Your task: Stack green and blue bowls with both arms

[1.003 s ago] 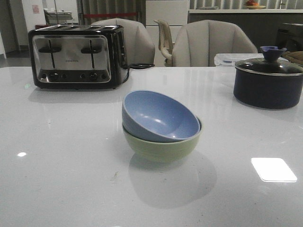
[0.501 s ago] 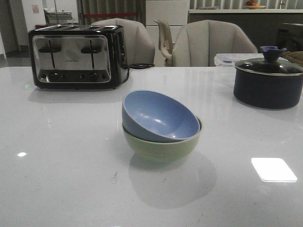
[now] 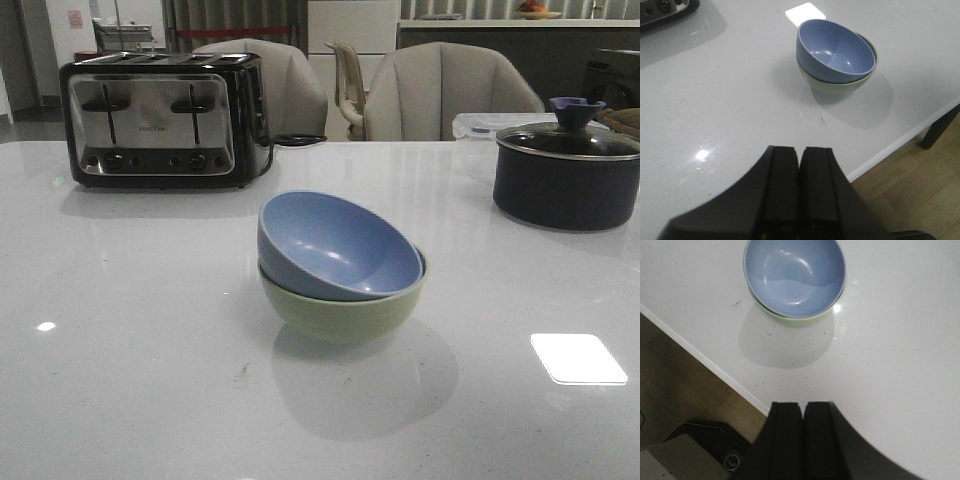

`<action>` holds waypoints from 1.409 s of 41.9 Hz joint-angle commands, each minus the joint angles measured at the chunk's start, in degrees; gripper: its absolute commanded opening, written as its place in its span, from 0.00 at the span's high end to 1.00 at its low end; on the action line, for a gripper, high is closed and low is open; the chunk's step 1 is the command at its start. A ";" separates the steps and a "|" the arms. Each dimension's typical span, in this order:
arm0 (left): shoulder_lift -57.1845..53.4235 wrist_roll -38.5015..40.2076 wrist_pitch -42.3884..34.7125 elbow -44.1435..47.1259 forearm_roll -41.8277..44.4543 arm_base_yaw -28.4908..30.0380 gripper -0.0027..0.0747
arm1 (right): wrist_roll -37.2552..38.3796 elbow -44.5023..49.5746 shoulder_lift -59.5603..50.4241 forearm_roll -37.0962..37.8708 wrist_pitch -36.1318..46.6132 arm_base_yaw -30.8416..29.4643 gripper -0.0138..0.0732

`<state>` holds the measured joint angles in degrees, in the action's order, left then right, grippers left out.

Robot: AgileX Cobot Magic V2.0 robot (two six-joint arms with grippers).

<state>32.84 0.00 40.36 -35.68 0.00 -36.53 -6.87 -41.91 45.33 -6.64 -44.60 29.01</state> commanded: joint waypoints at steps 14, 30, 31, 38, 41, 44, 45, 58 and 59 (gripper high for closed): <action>-6.73 -0.31 -8.38 2.21 1.39 5.62 0.84 | -0.51 -1.53 -0.42 -0.02 3.36 0.02 0.80; -28.64 0.00 -33.93 28.85 2.27 27.54 0.84 | -0.51 -1.53 -0.42 -0.02 3.36 0.02 0.80; -29.99 0.00 -34.50 30.05 2.13 28.11 0.84 | -0.51 -1.53 -0.42 -0.02 3.36 0.02 0.80; -34.42 0.00 -38.80 34.89 1.89 31.44 0.84 | -0.51 -1.53 -0.42 -0.02 3.36 0.02 0.80; -34.28 0.00 -41.93 36.46 1.89 32.05 0.84 | -0.51 -1.53 -0.42 -0.02 3.18 0.02 0.80; -34.39 0.00 -43.68 37.13 1.78 32.41 0.84 | -0.51 -1.53 -0.42 -0.02 3.18 0.02 0.80; -34.39 0.00 -44.26 37.13 1.78 32.41 0.84 | -0.51 -1.53 -0.42 -0.02 3.18 0.02 0.80; -34.28 0.00 -45.41 37.13 1.59 32.41 0.84 | -0.51 -1.53 -0.42 -0.02 3.18 0.02 0.80; -34.28 0.00 -45.41 37.13 1.59 32.41 0.84 | -0.51 -1.53 -0.42 -0.02 3.18 0.02 0.80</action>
<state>-0.23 0.00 0.00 0.29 2.17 -4.29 -6.87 -41.91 45.33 -6.64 -44.60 29.01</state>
